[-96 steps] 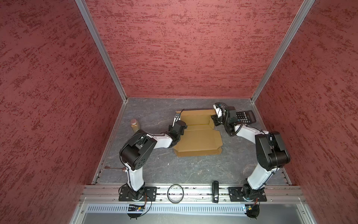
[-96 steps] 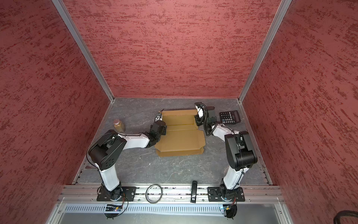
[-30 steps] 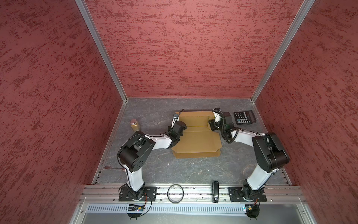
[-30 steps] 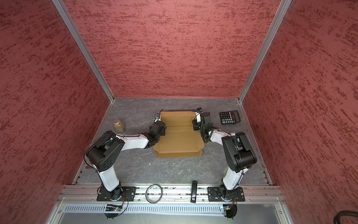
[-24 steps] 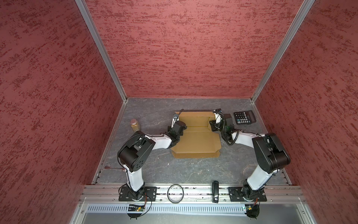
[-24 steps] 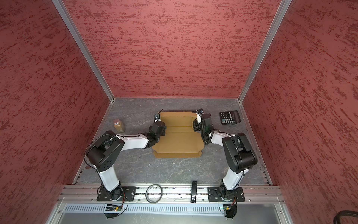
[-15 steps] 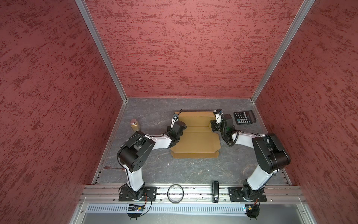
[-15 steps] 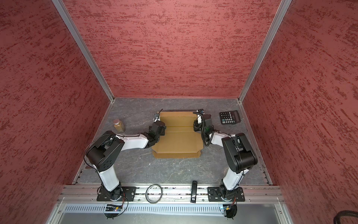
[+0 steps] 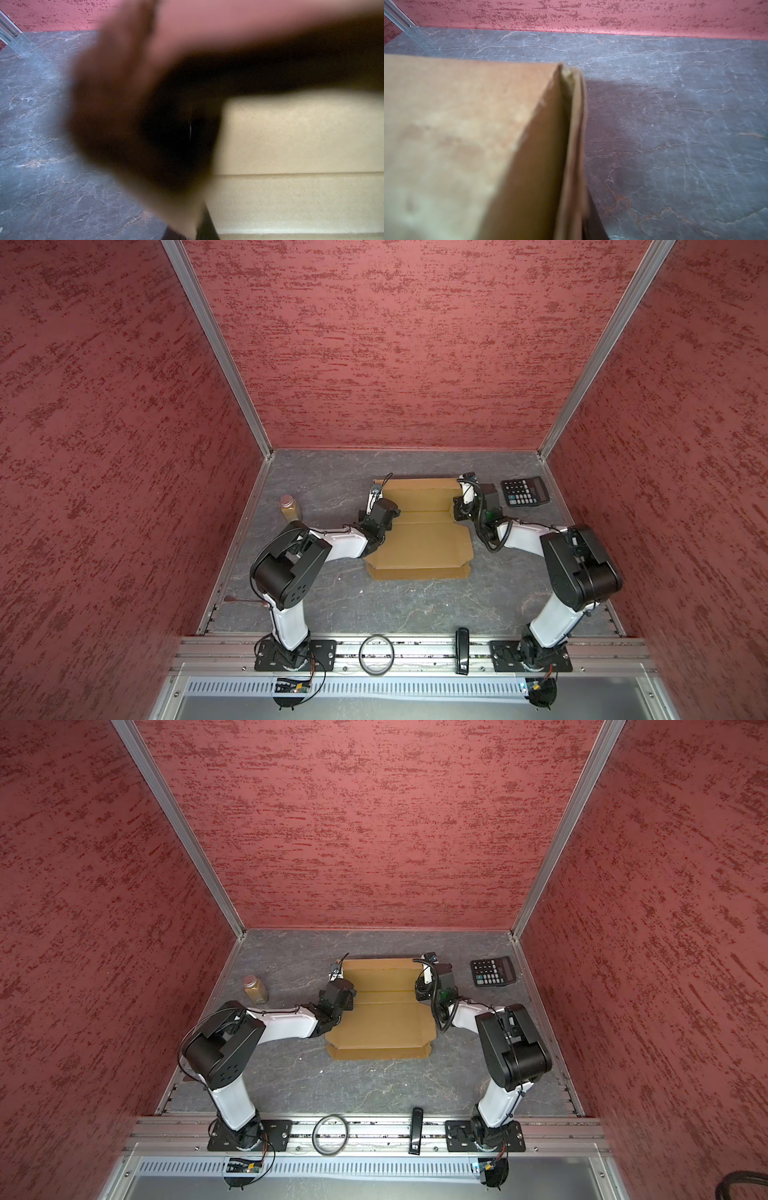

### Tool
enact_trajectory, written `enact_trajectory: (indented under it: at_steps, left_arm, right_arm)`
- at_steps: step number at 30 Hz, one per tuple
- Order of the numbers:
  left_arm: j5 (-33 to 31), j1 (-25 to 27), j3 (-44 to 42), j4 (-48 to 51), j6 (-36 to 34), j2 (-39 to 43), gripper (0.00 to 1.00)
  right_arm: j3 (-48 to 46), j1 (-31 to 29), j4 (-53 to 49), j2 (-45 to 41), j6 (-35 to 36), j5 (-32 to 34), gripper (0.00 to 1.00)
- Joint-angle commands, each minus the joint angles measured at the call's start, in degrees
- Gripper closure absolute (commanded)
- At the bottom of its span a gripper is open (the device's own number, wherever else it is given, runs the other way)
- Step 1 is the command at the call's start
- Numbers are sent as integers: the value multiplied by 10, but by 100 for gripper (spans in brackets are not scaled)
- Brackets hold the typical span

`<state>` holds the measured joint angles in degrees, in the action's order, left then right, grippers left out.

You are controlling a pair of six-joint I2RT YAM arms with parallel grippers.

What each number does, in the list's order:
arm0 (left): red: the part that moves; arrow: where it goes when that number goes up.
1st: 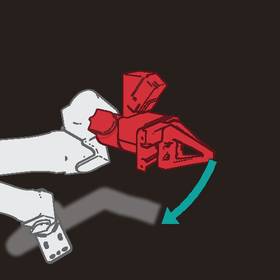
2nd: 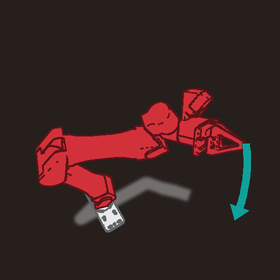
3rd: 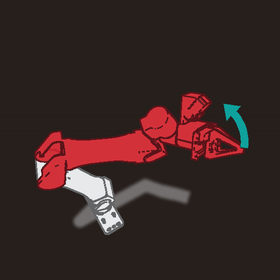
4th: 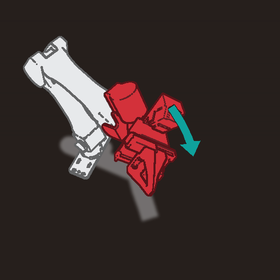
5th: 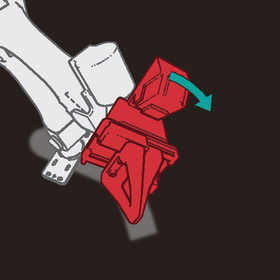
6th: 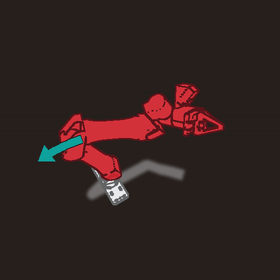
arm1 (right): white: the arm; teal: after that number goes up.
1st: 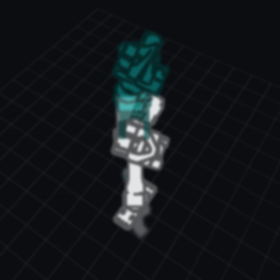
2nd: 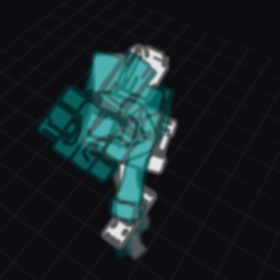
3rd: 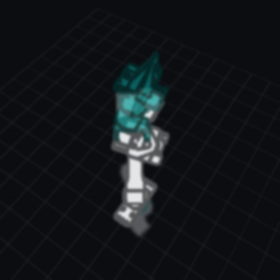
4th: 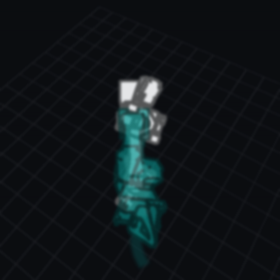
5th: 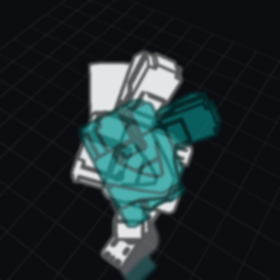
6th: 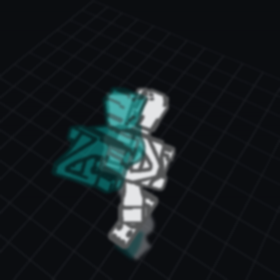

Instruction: Fold the paper box

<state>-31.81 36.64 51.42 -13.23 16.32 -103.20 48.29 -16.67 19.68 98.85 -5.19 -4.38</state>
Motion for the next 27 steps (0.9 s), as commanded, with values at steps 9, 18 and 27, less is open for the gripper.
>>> enact_trajectory:
  at_steps: [9,18,27]
  left_arm:
    - [29,5,-3,3,8,17,90]
    - [32,6,-2,4,9,19,90]
    - [29,7,-8,4,11,20,90]
  right_arm:
    - [35,-10,-19,-1,15,-30,90]
    - [33,-10,-19,1,24,-28,78]
    - [22,-13,9,7,7,-13,74]
